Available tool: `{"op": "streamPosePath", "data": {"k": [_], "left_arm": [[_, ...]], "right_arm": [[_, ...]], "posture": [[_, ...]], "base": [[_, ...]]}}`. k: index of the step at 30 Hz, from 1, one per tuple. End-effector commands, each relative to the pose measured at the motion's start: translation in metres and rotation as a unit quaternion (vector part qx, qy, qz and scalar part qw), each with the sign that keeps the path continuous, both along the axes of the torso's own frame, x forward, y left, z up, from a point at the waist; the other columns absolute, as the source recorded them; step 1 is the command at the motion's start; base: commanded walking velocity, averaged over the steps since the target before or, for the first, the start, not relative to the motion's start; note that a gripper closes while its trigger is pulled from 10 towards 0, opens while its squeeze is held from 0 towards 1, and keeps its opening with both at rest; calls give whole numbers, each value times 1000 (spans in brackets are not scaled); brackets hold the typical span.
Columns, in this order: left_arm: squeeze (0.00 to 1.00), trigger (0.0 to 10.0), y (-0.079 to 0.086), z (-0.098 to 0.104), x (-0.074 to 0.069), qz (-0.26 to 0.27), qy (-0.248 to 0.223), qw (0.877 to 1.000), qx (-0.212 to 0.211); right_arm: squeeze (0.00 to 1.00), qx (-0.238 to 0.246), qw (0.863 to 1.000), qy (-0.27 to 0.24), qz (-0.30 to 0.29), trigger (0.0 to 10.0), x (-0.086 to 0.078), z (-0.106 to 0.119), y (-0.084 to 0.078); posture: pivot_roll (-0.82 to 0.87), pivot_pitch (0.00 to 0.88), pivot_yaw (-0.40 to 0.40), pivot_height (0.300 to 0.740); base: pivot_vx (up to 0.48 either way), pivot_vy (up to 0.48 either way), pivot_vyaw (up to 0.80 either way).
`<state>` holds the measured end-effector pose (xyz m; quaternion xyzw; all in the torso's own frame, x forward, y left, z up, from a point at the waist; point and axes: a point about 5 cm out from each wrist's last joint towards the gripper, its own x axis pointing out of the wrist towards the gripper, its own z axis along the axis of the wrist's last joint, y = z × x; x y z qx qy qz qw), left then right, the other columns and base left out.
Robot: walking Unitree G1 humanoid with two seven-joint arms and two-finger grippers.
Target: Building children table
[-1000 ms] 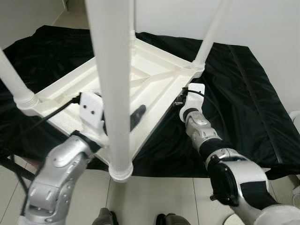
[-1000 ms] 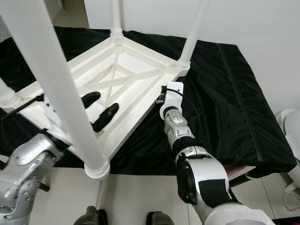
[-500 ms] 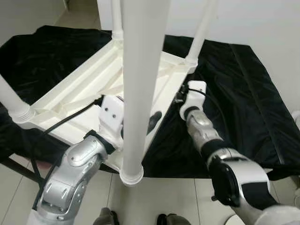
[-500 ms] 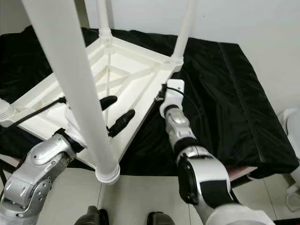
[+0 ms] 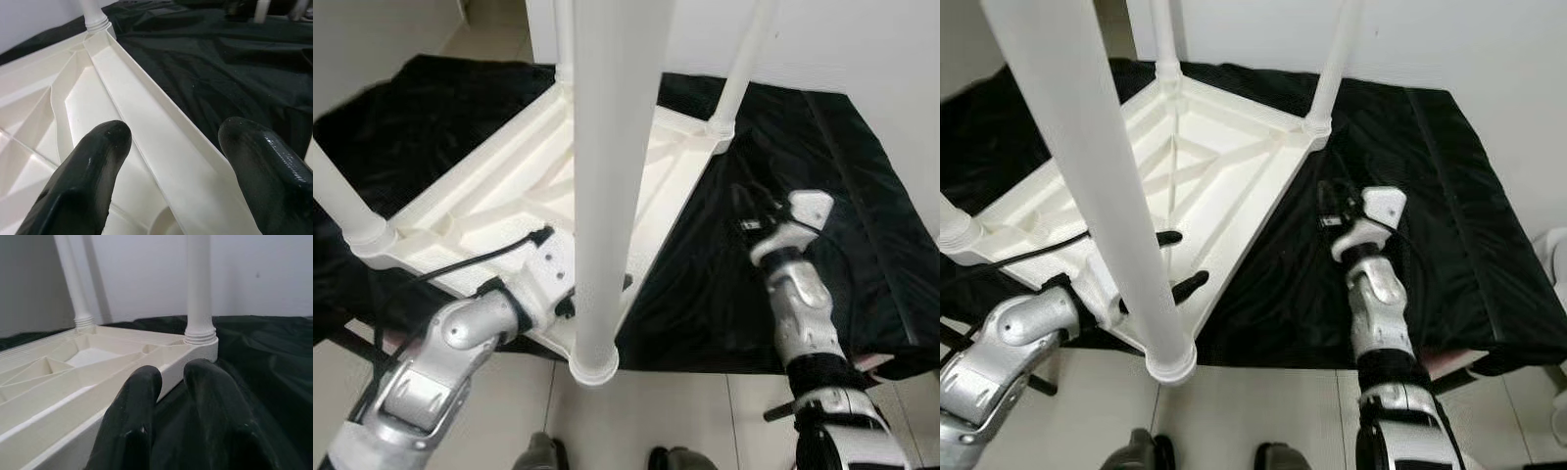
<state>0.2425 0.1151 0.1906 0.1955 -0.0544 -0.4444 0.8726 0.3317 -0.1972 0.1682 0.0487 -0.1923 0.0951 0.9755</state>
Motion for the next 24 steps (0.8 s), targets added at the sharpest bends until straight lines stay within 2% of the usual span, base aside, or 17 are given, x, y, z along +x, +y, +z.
{"op": "streamPosePath", "data": {"k": [1, 2, 3, 5, 6, 8, 11, 13, 16, 17, 19, 23, 24], "left_arm": [[0, 10000, 0, -7, -16, -95, 44, 994, 27], [0, 10000, 0, -7, -16, -95, 44, 994, 27], [0, 10000, 7, -8, -21, -102, 55, 993, 27], [0, 10000, 11, -8, -24, -106, 62, 992, 26], [0, 10000, 17, -5, -24, -103, 72, 992, 5], [0, 10000, 20, -4, -24, -101, 78, 992, -11], [0, 10000, 23, -5, -24, -93, 79, 992, -8], [0, 10000, 34, -14, -21, -59, 78, 995, 15], [0, 10000, 38, -17, -19, -47, 76, 996, 23], [0, 10000, 43, -21, -17, -34, 74, 996, 40], [0, 10000, 58, -36, -9, 6, 60, 992, 107], [0, 10000, 61, -39, -4, 24, 47, 991, 120], [0, 10000, 64, -41, 1, 54, 58, 991, 112]], "right_arm": [[0, 5, 1000, -1, 4, 10000, -11, 0, -4], [0, 5, 1000, -1, 4, 10000, -11, 0, -4], [0, 3, 1000, 1, 5, 10000, -19, -2, -7], [0, 1, 1000, 2, 7, 10000, -25, -3, -9], [0, 1, 1000, 5, 10, 10000, -29, -4, -11], [0, 1, 1000, 6, 12, 10000, -30, -4, -13], [0, 2, 1000, 8, 13, 10000, -31, -2, -16], [0, 0, 1000, 9, 20, 10000, -31, 2, -15], [0, -2, 1000, 11, 23, 10000, -32, 3, -14], [0, -3, 999, 11, 33, 10000, -32, 4, -12], [0, -12, 998, 10, 58, 10000, -30, 10, -5], [0, -10, 998, 8, 61, 10000, -29, 13, -4], [0, -11, 998, 8, 63, 10000, -30, 13, -4]], "posture": [[-94, 159, 22, 740], [-94, 159, 22, 740], [-97, 158, 22, 740], [-97, 158, 22, 740], [-97, 159, 16, 740], [-98, 157, 14, 740], [-96, 158, 11, 740], [-91, 155, 4, 740], [-88, 155, 1, 740], [-84, 155, -3, 740], [-75, 150, -4, 740], [-75, 150, -4, 740], [-74, 150, -3, 740]], "base": [[0, 0, 0], [0, 0, 0], [0, 0, 0], [0, 0, 0], [0, 0, 0], [0, 0, 0], [0, 0, 0], [0, 0, 0], [0, 0, 0], [0, 0, 0], [0, 0, 0], [0, 0, 0], [0, 0, 0]]}}
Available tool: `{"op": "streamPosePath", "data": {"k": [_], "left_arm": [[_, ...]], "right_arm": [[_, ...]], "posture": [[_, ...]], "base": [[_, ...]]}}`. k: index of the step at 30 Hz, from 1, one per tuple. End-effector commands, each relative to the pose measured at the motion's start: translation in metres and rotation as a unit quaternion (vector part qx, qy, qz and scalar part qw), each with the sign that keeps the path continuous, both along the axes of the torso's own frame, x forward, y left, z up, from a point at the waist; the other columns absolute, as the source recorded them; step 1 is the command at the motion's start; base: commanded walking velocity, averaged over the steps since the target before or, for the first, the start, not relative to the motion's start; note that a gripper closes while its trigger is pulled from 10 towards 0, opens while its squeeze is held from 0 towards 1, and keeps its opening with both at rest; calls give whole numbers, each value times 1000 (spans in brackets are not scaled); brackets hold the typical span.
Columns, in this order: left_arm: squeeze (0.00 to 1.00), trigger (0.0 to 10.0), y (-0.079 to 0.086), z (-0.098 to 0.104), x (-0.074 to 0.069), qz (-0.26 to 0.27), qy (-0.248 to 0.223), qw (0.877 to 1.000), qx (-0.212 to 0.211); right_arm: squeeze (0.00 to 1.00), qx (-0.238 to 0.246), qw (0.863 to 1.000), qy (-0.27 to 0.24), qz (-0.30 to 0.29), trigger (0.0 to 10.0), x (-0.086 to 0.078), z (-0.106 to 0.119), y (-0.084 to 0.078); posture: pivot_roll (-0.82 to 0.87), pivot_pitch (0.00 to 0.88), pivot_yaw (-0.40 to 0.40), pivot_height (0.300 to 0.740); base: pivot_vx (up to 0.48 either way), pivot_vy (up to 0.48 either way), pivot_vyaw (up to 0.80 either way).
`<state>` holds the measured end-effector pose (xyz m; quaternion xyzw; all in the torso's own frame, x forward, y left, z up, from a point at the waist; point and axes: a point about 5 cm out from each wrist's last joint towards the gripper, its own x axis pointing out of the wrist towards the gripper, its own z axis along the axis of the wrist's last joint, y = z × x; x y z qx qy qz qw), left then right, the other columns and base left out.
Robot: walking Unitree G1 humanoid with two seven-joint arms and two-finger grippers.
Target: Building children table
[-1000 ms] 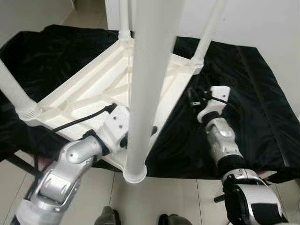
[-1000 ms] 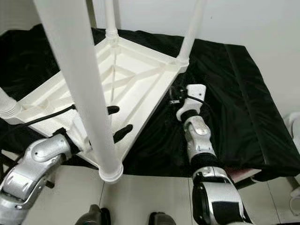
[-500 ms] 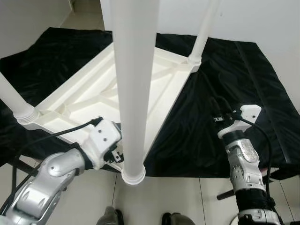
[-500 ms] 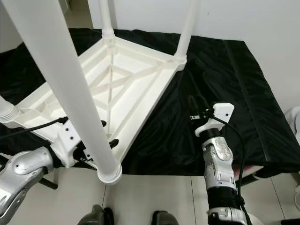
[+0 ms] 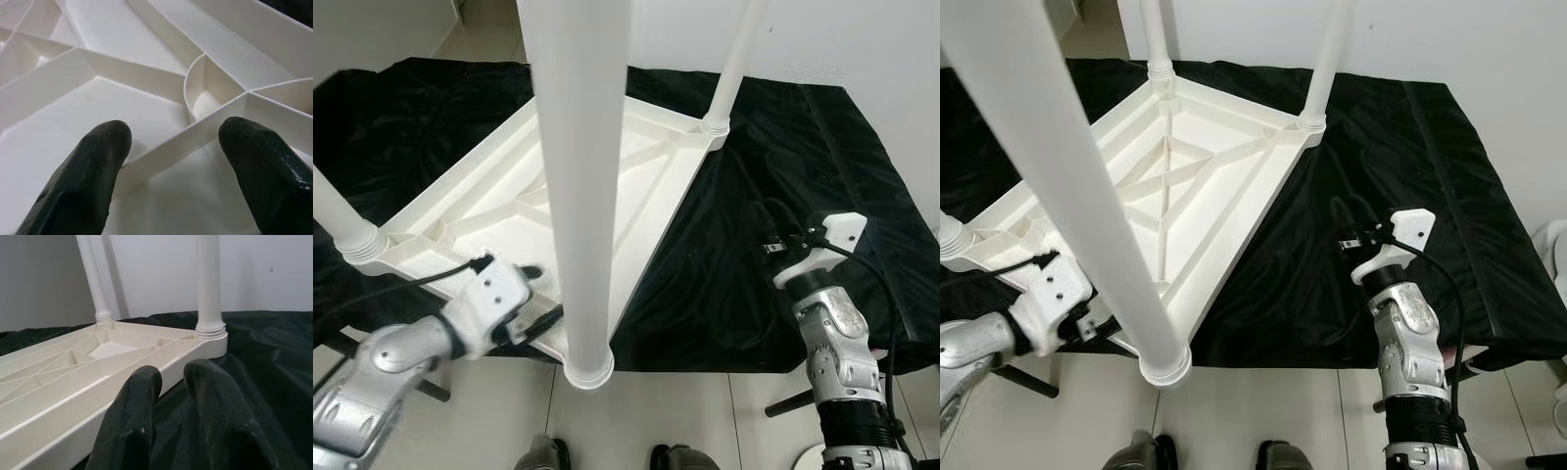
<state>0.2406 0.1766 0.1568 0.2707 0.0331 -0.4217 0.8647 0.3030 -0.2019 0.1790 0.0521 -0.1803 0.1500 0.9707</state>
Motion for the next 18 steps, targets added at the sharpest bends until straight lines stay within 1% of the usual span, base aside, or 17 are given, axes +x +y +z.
{"op": "streamPosePath", "data": {"k": [1, 4, 6, 11, 15, 18], "left_arm": [[0, 10000, 2, -8, 3, 18, 18, 1000, 7], [0, 10000, 9, -16, -1, 28, 31, 999, 25], [0, 10000, 11, -14, 0, 34, 26, 999, 27], [0, 10000, 11, -13, 2, 31, 17, 999, 29], [0, 10000, 6, -12, 12, 29, -10, 999, 38], [0, 10000, 5, -12, 13, 30, -10, 999, 36]], "right_arm": [[0, -3, 1000, 0, 7, 10000, -1, 3, 1], [0, -7, 1000, 2, 12, 10000, -4, 4, 1], [0, -8, 1000, 5, 11, 10000, -5, 3, -1], [0, -8, 1000, 7, 8, 10000, -6, 3, -1], [0, -8, 1000, 4, 13, 10000, -4, 7, 2], [0, -8, 1000, 4, 14, 10000, -5, 7, 2]], "posture": [[-74, 150, -3, 740], [-75, 154, 4, 740], [-70, 156, 5, 740], [-69, 155, 10, 740], [-69, 154, 15, 740], [-69, 154, 15, 740]], "base": [[0, 0, 0], [0, 0, 0], [0, 0, 0], [0, 0, 0], [0, 0, 0], [0, 0, 0]]}}
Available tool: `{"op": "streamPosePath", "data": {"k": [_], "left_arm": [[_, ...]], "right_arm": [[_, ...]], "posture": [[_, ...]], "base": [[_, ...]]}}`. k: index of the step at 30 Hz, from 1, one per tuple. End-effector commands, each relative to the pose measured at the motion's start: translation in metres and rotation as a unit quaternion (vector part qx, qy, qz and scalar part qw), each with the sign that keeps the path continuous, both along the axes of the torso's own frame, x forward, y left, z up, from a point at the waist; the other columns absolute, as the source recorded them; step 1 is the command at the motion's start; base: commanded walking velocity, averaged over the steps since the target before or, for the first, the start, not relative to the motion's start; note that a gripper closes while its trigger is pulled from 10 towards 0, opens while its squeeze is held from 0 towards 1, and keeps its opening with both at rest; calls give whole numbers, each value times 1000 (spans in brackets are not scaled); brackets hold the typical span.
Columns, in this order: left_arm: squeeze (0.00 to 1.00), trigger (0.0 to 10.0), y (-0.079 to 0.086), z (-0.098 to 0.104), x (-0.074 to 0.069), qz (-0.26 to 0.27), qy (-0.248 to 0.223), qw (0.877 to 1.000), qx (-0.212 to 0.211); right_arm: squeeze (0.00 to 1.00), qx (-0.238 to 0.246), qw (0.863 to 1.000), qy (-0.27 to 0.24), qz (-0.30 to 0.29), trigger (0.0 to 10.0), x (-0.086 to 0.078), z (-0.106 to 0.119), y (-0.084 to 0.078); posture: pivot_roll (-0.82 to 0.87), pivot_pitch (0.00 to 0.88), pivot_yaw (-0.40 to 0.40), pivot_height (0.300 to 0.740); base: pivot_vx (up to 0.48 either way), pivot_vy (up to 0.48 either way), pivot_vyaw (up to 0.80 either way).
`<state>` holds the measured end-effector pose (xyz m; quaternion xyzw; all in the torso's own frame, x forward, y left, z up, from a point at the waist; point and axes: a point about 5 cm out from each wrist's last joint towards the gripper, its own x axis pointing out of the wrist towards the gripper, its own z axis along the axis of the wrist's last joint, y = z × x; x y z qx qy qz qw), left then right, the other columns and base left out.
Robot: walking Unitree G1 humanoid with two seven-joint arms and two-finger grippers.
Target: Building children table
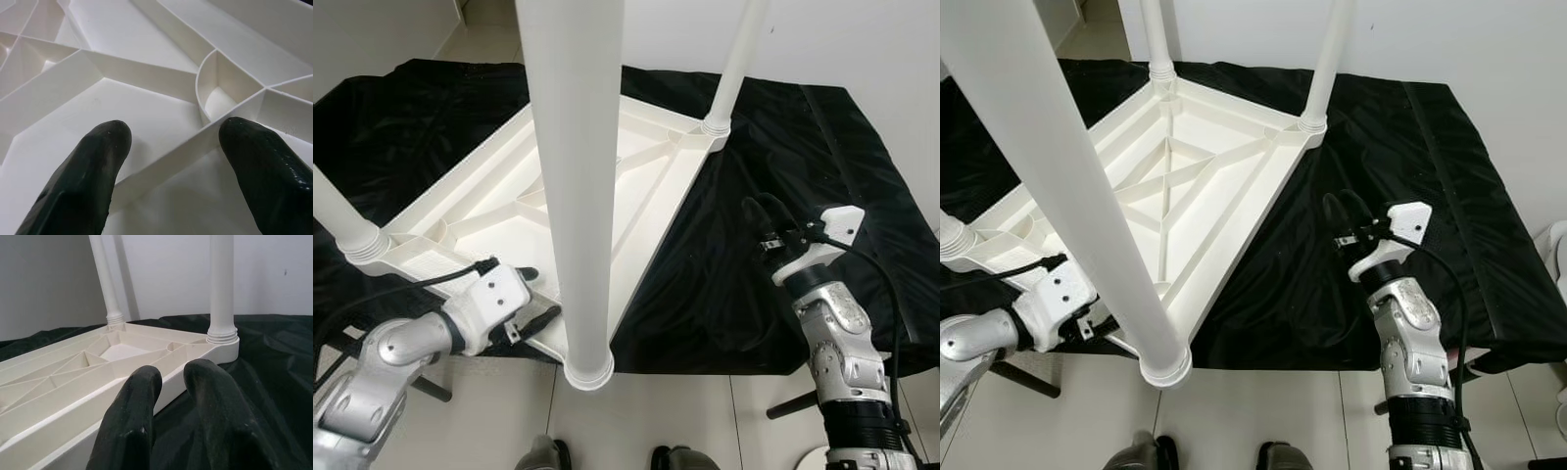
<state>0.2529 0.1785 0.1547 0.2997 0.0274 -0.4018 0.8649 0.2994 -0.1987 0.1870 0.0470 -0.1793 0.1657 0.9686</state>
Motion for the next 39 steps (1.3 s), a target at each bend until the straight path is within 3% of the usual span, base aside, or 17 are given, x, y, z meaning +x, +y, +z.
{"op": "streamPosePath", "data": {"k": [1, 5, 8, 13, 15, 17, 27, 34, 36, 37, 38, 39], "left_arm": [[0, 10000, 2, -9, 1, 16, 14, 1000, 10], [0, 10000, -7, -9, 8, 20, 9, 1000, -2], [0, 10000, -37, -12, 21, 20, 7, 999, -27], [0, 10000, -56, -11, 29, 25, -2, 999, -44], [0, 10000, -63, -11, 37, 46, 1, 998, -47], [0, 10000, -72, -3, 48, 73, -6, 994, -80], [0, 10000, -77, 13, 74, 142, -52, 982, -109], [0, 10000, -70, 27, 78, 170, -76, 973, -139], [0, 10000, -70, 39, 64, 112, -62, 972, -197], [0, 10000, -70, 39, 64, 112, -62, 972, -197], [0, 10000, -70, 46, 51, 61, -61, 970, -226], [0, 10000, -71, 51, 43, 25, -62, 968, -243]], "right_arm": [[0, -1, 1000, 5, -1, 10000, -1, -1, -1], [0, 0, 1000, 5, -1, 10000, -2, 1, -1], [0, -6, 1000, 19, -4, 10000, -4, 1, 0], [0, -35, 998, 56, -24, 10000, -1, -6, 0], [0, -47, 996, 64, -41, 10000, -1, -9, -1], [0, -50, 995, 67, -46, 10000, -3, -11, 0], [0, -37, 998, 42, -36, 10000, -10, -3, 1], [0, -33, 996, 67, -41, 10000, -16, -4, -9], [0, -76, 994, 70, -40, 10000, -23, -5, -17], [0, -76, 994, 70, -40, 10000, -23, -5, -17], [90, -75, 994, 71, -28, 10000, -27, -5, -20], [90, -71, 995, 72, -18, 10000, -30, -4, -23]], "posture": [[-69, 154, 15, 740], [-77, 151, 29, 740], [-82, 154, 38, 740], [-89, 157, 47, 740], [-95, 158, 50, 740], [-102, 158, 56, 740], [-112, 162, 58, 740], [-124, 163, 60, 740], [-134, 161, 67, 740], [-134, 161, 67, 740], [-135, 158, 69, 740], [-135, 158, 69, 740]], "base": [[0, 0, 0], [0, 0, 0], [0, 0, 0], [0, 0, 0], [0, 0, 0], [0, 0, 0], [0, 0, 0], [0, 0, 0], [0, 0, 0], [0, 0, 0], [0, 0, 0], [0, 0, 0]]}}
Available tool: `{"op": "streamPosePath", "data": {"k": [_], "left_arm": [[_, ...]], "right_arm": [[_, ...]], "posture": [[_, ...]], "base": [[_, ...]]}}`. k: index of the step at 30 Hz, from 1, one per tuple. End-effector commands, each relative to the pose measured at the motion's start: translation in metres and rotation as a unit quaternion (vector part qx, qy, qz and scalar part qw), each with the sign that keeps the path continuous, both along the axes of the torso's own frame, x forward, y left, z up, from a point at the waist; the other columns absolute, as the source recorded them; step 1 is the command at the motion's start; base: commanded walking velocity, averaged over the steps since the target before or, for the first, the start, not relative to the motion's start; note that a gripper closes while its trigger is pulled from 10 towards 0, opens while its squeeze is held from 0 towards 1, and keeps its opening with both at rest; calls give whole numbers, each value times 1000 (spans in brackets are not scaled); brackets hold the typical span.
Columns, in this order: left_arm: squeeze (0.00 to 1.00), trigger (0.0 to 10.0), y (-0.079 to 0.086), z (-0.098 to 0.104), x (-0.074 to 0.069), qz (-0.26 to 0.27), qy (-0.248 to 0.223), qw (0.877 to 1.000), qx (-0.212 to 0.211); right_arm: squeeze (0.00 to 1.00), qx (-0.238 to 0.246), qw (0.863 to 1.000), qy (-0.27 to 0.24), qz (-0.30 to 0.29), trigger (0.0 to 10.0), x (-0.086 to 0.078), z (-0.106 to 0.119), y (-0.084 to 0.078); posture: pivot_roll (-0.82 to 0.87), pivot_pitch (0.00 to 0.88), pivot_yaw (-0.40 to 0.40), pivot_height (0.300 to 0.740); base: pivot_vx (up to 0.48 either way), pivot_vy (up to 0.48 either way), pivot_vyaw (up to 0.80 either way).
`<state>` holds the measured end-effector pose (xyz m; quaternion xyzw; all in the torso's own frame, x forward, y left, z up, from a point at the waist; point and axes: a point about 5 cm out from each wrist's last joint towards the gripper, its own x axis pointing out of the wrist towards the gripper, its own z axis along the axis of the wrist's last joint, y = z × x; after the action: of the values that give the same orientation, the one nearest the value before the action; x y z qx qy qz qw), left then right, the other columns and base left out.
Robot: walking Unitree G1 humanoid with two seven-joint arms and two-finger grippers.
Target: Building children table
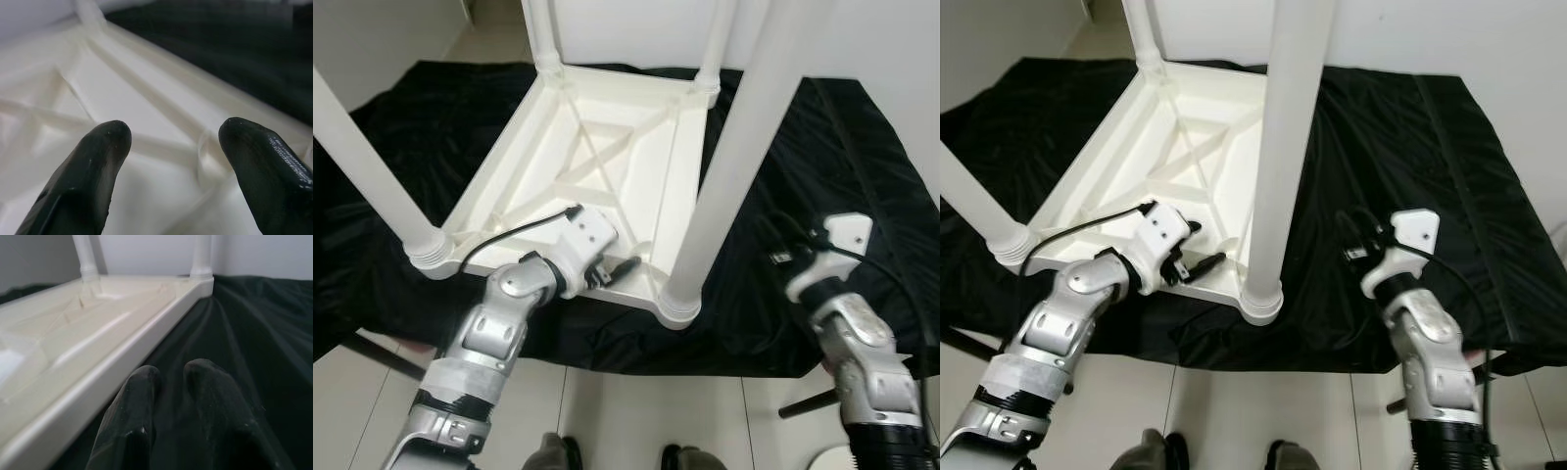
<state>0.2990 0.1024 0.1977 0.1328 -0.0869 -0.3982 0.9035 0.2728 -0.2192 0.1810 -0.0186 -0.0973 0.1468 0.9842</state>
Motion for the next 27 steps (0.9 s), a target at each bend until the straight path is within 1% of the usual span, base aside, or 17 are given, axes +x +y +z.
{"op": "streamPosePath", "data": {"k": [1, 2, 3, 4, 8, 11, 12, 15, 16, 17, 19, 20, 21, 23, 25, 26, 27], "left_arm": [[0, 10000, 5, 10, -12, 11, -18, 998, -51], [0, 10000, 5, 10, -12, 11, -18, 998, -51], [0, 10000, 4, 10, -21, -20, 0, 998, -58], [0, 10000, 3, 10, -26, -31, 1, 998, -49], [0, 10000, 2, 7, -33, -54, 11, 998, -33], [0, 10000, 1, 3, -47, -107, 24, 994, -10], [0, 10000, 0, 1, -52, -122, 30, 992, 1], [0, 10000, 1, -1, -59, -139, 41, 989, 12], [0, 10000, 1, -1, -59, -139, 41, 989, 12], [0, 10000, 3, -3, -62, -143, 49, 988, 21], [0, 10000, 5, -7, -65, -149, 64, 986, 36], [0, 10000, 6, -7, -66, -149, 69, 986, 39], [0, 10000, 6, -7, -66, -149, 69, 986, 39], [0, 10000, 5, -7, -68, -152, 74, 985, 42], [0, 10000, 4, -6, -68, -153, 72, 985, 45], [0, 10000, 4, -6, -68, -153, 72, 985, 45], [0, 10000, 5, -6, -68, -152, 71, 985, 46]], "right_arm": [[1000, 7, 999, 2, 33, 10000, -8, 3, -3], [1000, 7, 999, 2, 33, 10000, -8, 3, -3], [1000, 1, 997, 8, 70, 10000, -15, 4, -2], [1000, -5, 996, 10, 93, 10000, -19, 5, -2], [1000, -32, 992, 18, 118, 10000, -20, 4, -4], [1000, -44, 983, 34, 173, 10000, -24, 10, -4], [0, -48, 976, 46, 207, 10000, -28, 11, -3], [0, -69, 962, 63, 257, 10000, -35, 12, -1], [0, -69, 962, 63, 257, 10000, -35, 12, -1], [0, -83, 955, 67, 278, 10000, -38, 12, 0], [0, -104, 932, 85, 337, 10000, -46, 12, 4], [0, -108, 925, 90, 352, 10000, -49, 12, 5], [0, -108, 925, 90, 352, 10000, -49, 12, 5], [0, -124, 898, 101, 410, 10000, -54, 11, 16], [0, -139, 877, 100, 449, 10000, -56, 11, 27], [0, -139, 877, 100, 449, 10000, -56, 11, 27], [0, -142, 872, 97, 457, 10000, -56, 11, 30]], "posture": [[-137, 156, 72, 740], [-137, 156, 72, 740], [-135, 153, 73, 740], [-133, 150, 69, 740], [-138, 146, 67, 740], [-137, 139, 61, 740], [-137, 139, 60, 740], [-133, 137, 59, 740], [-133, 137, 59, 740], [-133, 137, 59, 740], [-133, 137, 59, 740], [-133, 137, 59, 740], [-133, 137, 59, 740], [-132, 130, 57, 740], [-131, 130, 58, 740], [-131, 130, 58, 740], [-131, 130, 58, 740]], "base": [[0, 0, 0], [0, 0, 0], [0, 0, 0], [0, 0, 0], [0, 0, 0], [0, 0, 0], [0, 0, 0], [0, 0, 0], [0, 0, 0], [0, 0, 0], [0, 0, 0], [0, 0, 0], [0, 0, 0], [0, 0, 0], [0, 0, 0], [0, 0, 0], [0, 0, 0]]}}
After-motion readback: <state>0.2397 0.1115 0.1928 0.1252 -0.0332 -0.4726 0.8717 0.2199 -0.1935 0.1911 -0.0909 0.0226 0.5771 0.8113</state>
